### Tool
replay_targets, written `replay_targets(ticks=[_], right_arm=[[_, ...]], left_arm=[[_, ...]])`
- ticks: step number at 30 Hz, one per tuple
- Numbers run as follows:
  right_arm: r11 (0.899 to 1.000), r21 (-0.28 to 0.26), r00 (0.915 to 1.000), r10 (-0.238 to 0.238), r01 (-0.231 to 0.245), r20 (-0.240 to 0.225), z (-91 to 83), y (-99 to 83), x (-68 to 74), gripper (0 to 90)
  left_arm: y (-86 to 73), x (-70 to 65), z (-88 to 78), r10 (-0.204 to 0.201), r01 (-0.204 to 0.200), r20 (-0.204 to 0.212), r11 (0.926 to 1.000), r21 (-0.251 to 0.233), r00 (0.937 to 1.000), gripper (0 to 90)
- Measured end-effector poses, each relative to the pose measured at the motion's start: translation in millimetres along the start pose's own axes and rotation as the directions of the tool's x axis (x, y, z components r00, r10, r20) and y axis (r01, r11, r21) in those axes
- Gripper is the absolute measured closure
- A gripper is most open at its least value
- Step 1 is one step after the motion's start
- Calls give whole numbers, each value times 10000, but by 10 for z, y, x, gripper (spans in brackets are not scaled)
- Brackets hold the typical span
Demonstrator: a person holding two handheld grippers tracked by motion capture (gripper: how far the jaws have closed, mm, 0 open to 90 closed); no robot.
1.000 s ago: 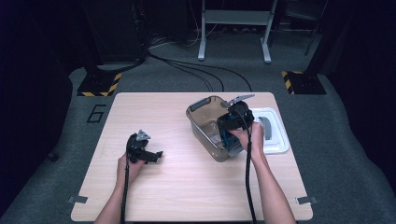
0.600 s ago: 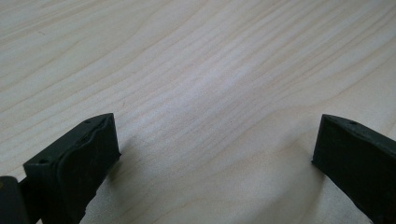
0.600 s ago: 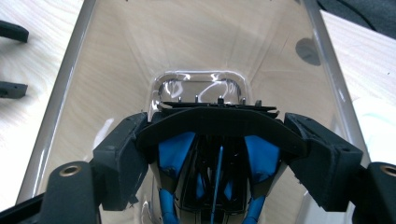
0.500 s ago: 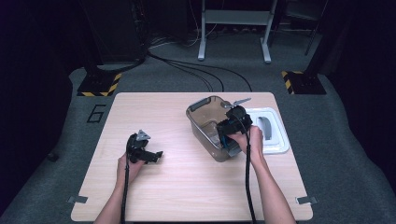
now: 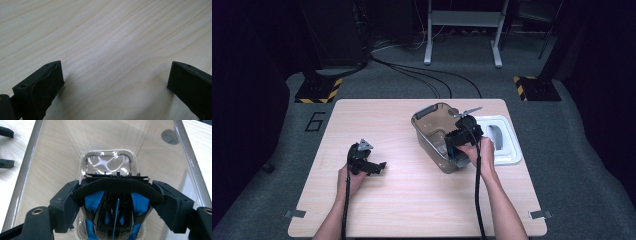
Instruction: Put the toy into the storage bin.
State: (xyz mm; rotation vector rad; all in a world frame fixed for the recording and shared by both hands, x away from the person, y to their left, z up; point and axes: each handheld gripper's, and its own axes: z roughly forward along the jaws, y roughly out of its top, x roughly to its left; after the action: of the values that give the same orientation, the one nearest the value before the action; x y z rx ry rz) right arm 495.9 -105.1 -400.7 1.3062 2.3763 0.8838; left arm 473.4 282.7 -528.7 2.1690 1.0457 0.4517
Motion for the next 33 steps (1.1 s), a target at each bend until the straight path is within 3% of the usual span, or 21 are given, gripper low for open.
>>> replay_targets(ticks=[12, 28, 33], right_arm=[[9995, 289, 9997, -155, 149, 185, -23, -9, 9, 240], [9936, 1133, 9998, 12, -36, 214, -102, 26, 25, 239], [9902, 1387, 9993, -184, 136, 327, -125, 30, 42, 240]], left_arm=[[0, 0, 0, 2, -2, 0, 10000, 1, 10000, 2], [0, 1, -1, 36, -36, -15, 10000, 5, 10000, 2], [0, 0, 0, 16, -16, -6, 10000, 2, 10000, 2]])
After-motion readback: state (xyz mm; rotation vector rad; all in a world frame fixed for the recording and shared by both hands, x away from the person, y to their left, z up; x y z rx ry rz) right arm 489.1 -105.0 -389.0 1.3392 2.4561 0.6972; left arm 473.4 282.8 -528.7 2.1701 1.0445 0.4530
